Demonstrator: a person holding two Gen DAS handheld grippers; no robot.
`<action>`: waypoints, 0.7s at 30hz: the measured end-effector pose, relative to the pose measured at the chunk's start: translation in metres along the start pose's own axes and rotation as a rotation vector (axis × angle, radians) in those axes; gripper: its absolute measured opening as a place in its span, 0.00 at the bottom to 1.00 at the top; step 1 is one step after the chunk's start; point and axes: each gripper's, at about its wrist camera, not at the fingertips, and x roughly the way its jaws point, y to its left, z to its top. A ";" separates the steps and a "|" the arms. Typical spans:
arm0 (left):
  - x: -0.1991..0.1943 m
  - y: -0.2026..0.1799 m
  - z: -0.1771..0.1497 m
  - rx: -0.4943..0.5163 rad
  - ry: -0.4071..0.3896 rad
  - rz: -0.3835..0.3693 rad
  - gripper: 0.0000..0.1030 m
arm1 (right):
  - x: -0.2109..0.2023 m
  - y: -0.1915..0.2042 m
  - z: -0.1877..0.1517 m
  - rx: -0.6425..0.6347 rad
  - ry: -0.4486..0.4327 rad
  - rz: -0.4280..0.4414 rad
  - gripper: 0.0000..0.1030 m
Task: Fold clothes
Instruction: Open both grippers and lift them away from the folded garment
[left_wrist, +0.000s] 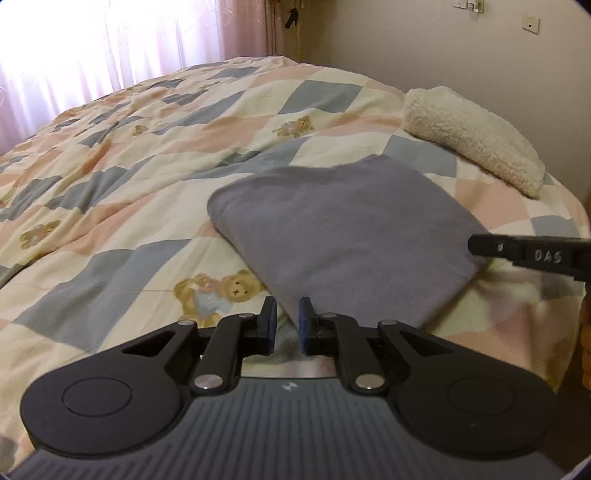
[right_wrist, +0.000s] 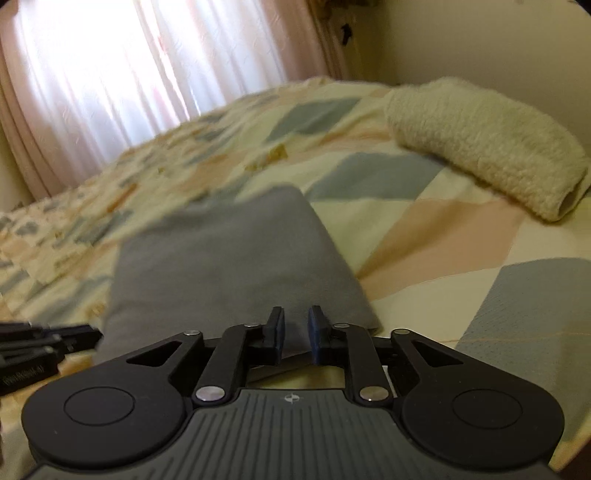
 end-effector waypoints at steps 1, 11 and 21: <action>-0.007 -0.001 -0.001 0.003 -0.003 0.000 0.10 | -0.008 0.003 0.000 0.003 -0.014 0.008 0.21; -0.002 -0.031 -0.023 0.070 0.034 -0.007 0.18 | 0.003 0.018 -0.018 0.039 0.087 -0.074 0.33; -0.064 -0.024 -0.035 0.042 -0.012 0.017 0.32 | -0.082 0.041 -0.034 0.069 -0.023 -0.045 0.60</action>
